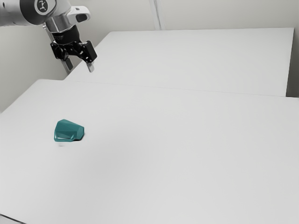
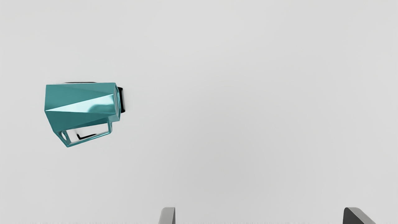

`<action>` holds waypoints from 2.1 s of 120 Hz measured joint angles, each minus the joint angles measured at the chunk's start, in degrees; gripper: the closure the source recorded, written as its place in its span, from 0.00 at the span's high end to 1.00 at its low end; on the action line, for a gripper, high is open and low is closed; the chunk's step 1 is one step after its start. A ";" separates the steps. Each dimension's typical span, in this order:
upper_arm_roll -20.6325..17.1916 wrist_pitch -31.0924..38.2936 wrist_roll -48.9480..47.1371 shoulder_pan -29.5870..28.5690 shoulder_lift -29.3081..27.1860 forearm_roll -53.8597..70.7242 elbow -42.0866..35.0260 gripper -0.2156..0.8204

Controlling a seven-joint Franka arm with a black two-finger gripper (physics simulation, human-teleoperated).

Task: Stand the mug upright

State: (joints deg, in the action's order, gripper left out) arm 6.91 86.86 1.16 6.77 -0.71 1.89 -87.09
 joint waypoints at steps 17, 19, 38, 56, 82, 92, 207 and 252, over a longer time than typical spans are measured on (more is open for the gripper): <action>0.13 -0.21 0.19 -0.19 0.62 0.05 0.32 0.77; 0.15 -0.25 0.21 -0.20 0.64 0.08 0.35 0.77; 0.05 -0.57 0.31 -0.57 0.42 0.02 0.62 0.77; -0.13 -0.95 0.47 -1.13 0.28 0.05 0.66 0.77; 0.04 -1.29 1.63 -2.15 0.47 -0.04 0.67 0.77; 0.25 -1.37 2.38 -2.56 0.64 -0.07 0.69 0.77; 2.32 1.34 14.54 -30.43 10.09 -6.64 2.95 0.77; 2.48 12.35 31.86 -37.63 17.65 -25.28 -0.18 0.77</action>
State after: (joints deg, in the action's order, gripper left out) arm 9.39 99.21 33.02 -30.86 16.94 -23.39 -87.28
